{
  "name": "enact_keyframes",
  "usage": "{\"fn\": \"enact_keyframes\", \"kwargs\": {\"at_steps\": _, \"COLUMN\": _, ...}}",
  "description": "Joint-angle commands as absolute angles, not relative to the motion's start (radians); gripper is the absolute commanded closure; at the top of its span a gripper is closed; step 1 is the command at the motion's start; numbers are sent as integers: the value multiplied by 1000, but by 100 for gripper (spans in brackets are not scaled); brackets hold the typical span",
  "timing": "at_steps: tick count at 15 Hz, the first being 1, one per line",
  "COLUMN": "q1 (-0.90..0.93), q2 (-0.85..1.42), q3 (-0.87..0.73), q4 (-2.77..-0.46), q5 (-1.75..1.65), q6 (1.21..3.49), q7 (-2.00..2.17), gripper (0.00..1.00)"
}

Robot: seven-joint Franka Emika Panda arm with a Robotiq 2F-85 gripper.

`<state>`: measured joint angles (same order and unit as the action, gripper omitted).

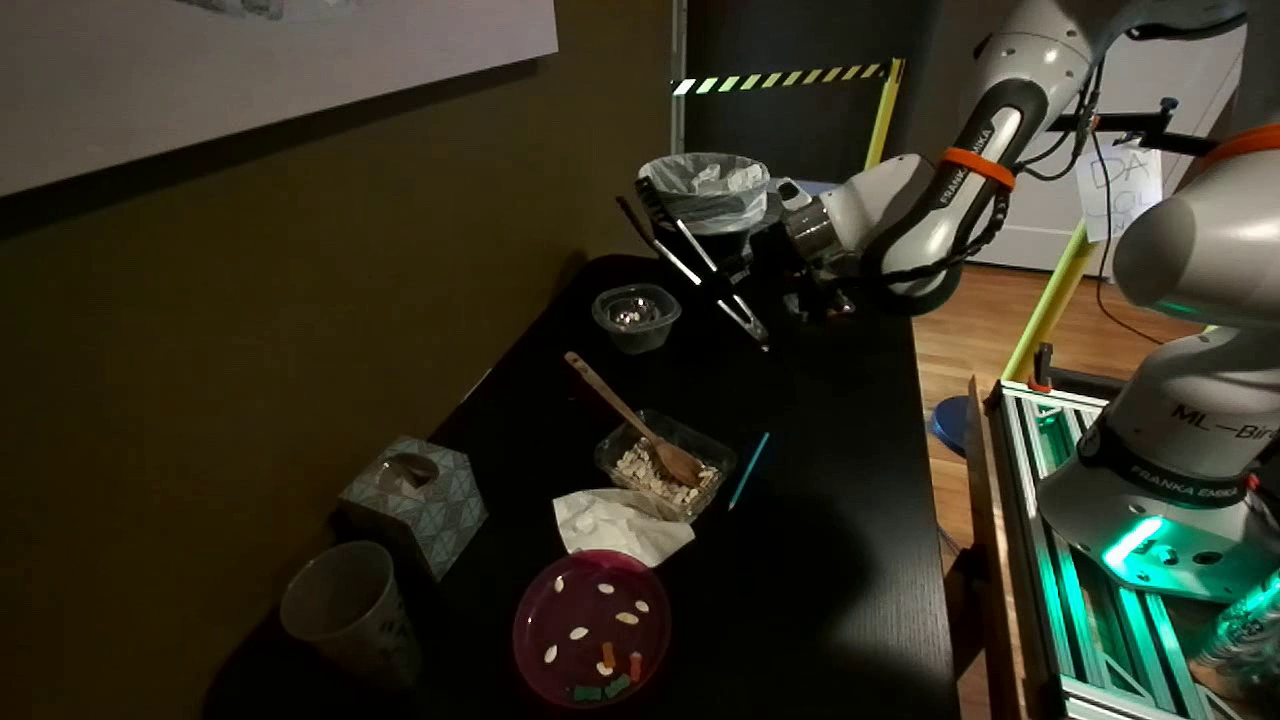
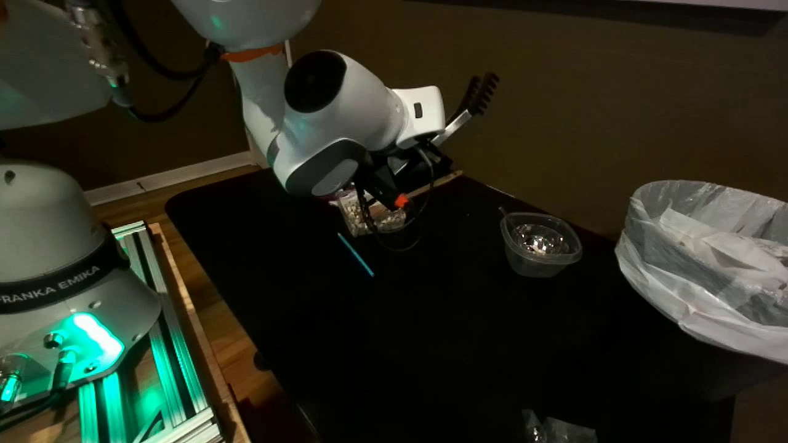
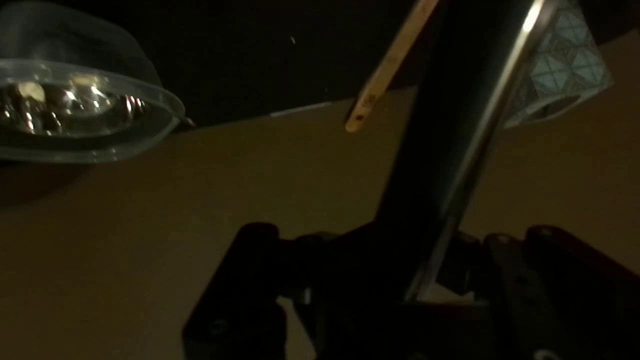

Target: Put the tongs in the box on the left

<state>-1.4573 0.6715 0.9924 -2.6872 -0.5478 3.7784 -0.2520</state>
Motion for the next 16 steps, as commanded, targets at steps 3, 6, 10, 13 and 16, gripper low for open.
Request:
{"fn": "enact_keyframes", "kwargs": {"at_steps": 3, "q1": -1291, "q2": 595, "q3": 830, "q4": -2679, "q5": -660, "q6": 3914, "q7": -109, "gripper": 100}}
{"fn": "enact_keyframes", "kwargs": {"at_steps": 6, "q1": -1276, "q2": 585, "q3": 809, "q4": -2670, "q5": -669, "q6": 3914, "q7": -91, "gripper": 100}}
{"fn": "enact_keyframes", "kwargs": {"at_steps": 10, "q1": -1163, "q2": 702, "q3": 719, "q4": -2620, "q5": -821, "q6": 4066, "q7": -70, "gripper": 100}}
{"fn": "enact_keyframes", "kwargs": {"at_steps": 13, "q1": -944, "q2": 723, "q3": 625, "q4": -2581, "q5": -848, "q6": 4229, "q7": -75, "gripper": 100}}
{"fn": "enact_keyframes", "kwargs": {"at_steps": 16, "q1": -876, "q2": 842, "q3": 711, "q4": -2501, "q5": -853, "q6": 4233, "q7": -184, "gripper": 100}}
